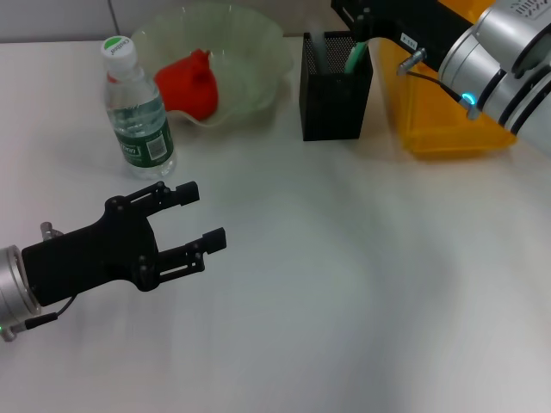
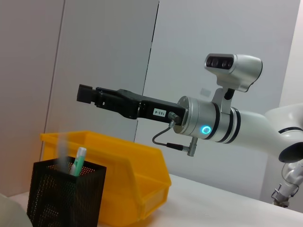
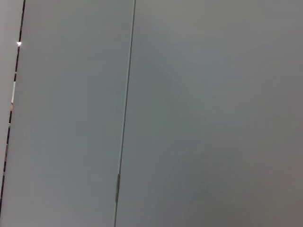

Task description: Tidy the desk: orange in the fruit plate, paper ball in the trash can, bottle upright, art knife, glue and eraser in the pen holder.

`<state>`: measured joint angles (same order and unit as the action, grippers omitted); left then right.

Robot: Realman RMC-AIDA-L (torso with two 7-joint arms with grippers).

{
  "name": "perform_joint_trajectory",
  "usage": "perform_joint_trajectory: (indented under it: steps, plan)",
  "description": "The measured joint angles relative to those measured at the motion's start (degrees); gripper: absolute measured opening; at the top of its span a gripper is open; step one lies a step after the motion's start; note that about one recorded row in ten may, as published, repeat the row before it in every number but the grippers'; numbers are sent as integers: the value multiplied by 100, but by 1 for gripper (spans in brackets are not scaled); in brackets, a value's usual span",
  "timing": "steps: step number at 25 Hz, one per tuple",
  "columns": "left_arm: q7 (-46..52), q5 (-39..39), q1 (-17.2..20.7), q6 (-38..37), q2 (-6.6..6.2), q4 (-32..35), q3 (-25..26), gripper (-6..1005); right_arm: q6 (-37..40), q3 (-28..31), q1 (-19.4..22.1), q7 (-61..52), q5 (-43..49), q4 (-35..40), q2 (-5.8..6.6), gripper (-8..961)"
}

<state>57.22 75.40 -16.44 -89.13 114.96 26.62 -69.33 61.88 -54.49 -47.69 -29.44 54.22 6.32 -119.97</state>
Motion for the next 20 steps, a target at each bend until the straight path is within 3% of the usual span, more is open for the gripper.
perform_joint_trajectory:
  steps: [10, 16, 20]
  plan:
    - [0, -4, 9, -19, -2, 5, 7, 773, 22, 8, 11, -87, -75, -32, 0, 604]
    - [-1, 4, 10, -74, -18, 5, 8, 773, 225, -26, 128, -1002, -80, 69, 24, 649]
    - [-4, 7, 8, -154, -27, 2, 8, 773, 997, -190, 688, -2682, 288, 648, 102, 679]
